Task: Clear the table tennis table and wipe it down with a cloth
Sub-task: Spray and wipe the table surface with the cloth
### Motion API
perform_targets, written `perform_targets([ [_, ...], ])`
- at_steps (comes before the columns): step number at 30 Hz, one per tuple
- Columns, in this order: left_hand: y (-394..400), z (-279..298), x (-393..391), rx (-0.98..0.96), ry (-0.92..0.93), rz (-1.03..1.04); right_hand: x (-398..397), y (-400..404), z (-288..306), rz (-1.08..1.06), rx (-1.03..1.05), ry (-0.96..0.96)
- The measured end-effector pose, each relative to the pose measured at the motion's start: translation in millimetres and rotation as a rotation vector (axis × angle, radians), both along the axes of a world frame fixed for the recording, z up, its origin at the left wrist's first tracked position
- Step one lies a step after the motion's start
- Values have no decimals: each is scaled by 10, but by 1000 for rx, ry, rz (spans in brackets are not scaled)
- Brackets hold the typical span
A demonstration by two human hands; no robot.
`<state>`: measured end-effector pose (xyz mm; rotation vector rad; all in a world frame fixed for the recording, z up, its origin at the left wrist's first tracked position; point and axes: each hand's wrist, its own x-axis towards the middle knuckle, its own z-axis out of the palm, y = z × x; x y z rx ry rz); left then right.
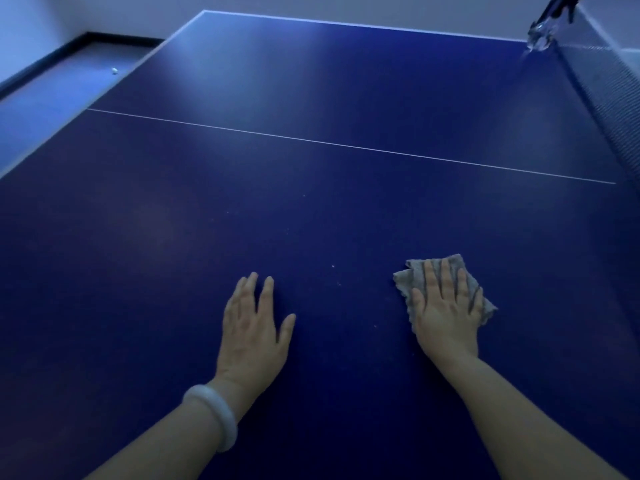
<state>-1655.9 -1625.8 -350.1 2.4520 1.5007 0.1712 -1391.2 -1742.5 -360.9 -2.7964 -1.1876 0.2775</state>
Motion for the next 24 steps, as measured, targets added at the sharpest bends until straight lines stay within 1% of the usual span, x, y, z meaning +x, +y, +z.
perform_targets([
  [3, 51, -44, -334, -9, 86, 14, -63, 98, 27, -113, -27, 24],
  [5, 38, -90, -369, 40, 127, -13, -193, 252, 69, -213, -40, 52],
  [6, 37, -103, -356, 57, 128, -11, -292, 341, 81, -215, -41, 60],
  [7, 38, -110, -345, 62, 124, -4, -412, 420, 77, -168, -42, 59],
  [10, 36, -118, -348, 55, 99, -2, -717, 543, 3, 117, -17, 48],
  [12, 45, -133, -352, 55, 113, 0, -640, 595, -7, 227, -53, 65],
  [13, 43, -136, -349, 50, 118, 0, -519, 637, -4, 208, -87, 75],
  [14, 39, -134, -347, 47, 117, 1, -379, 701, 14, 134, -128, 83],
  [17, 43, -145, -351, 42, 120, -11, -99, 1059, 157, -268, -134, 210],
  [18, 47, -150, -354, 42, 117, -13, -133, 1211, 193, -314, -126, 239],
  [19, 46, -151, -358, 44, 114, -12, -236, 1346, 211, -293, -126, 250],
  [20, 43, -149, -356, 44, 115, -14, -378, 1459, 205, -215, -127, 245],
  [22, 40, -136, -352, 40, 117, -16, -761, 1558, 135, 45, -100, 193],
  [24, 49, -133, -354, 39, 120, -17, -1110, 1410, 46, 291, -44, 103],
])
